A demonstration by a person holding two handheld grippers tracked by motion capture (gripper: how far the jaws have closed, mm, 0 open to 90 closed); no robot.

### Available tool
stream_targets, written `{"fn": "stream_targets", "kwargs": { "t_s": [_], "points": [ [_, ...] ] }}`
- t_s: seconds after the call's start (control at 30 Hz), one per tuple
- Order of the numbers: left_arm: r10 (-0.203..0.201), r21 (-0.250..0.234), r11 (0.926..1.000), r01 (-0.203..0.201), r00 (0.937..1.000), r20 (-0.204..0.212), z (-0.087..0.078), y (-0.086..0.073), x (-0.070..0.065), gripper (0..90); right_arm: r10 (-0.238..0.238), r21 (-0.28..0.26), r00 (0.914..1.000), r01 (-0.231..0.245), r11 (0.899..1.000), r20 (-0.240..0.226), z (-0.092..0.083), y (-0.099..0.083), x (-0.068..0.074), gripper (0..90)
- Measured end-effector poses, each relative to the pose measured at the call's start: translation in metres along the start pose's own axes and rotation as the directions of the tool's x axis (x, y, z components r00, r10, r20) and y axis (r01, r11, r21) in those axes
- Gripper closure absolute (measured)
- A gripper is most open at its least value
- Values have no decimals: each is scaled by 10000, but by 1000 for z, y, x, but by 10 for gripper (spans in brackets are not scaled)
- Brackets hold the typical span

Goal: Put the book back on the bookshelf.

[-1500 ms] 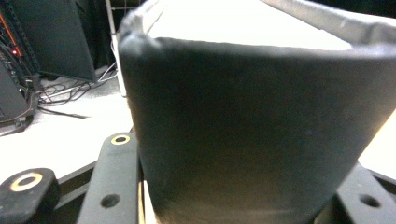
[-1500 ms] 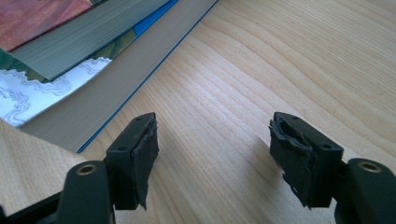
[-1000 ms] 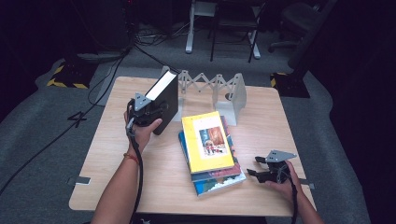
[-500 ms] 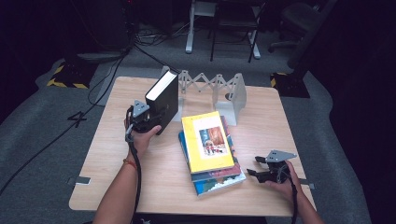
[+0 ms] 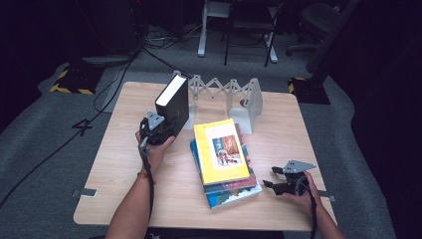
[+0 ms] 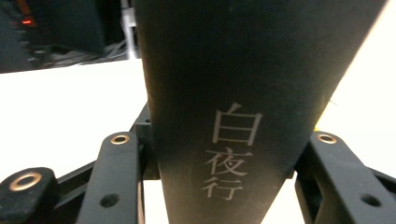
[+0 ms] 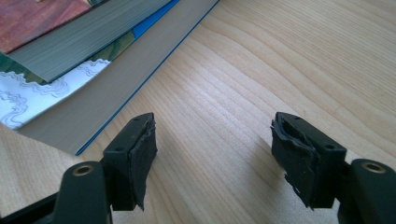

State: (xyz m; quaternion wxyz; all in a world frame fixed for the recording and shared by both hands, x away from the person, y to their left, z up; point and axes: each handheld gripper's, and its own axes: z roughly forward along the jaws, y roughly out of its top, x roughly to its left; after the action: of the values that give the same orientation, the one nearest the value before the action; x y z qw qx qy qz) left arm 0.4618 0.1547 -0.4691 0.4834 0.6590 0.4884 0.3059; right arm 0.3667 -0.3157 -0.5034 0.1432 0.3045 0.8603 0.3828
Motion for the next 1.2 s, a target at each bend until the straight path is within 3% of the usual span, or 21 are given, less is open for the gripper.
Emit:
{"fn": "stream_targets", "kwargs": {
  "t_s": [0.13, 0.4, 0.73, 0.97, 1.2],
  "points": [
    [35, -4, 10000, -35, 9998, -217, 5, 2, -5, 518, 0, -16, 10000, 0, 10000, 13, 0, 0, 0, 314],
    [-292, -117, 9995, 284, 9963, -813, 16, 6, -12, 519, -12, -27, 10000, 12, 10000, -1, 0, 0, 0, 313],
    [-519, -141, 9986, 507, 9930, -1062, 29, 12, -14, 518, -16, -27, 10000, 15, 10000, -33, 0, 0, 0, 313],
    [-454, -152, 9989, 438, 9909, -1267, 34, 12, -20, 513, -23, -23, 10000, 23, 10000, -41, 0, 0, 0, 313],
    [-578, -80, 9983, 573, 9923, -1094, 30, 14, -19, 494, -26, -31, 10000, 25, 10000, -52, 0, 0, 0, 314]
  ]
}}
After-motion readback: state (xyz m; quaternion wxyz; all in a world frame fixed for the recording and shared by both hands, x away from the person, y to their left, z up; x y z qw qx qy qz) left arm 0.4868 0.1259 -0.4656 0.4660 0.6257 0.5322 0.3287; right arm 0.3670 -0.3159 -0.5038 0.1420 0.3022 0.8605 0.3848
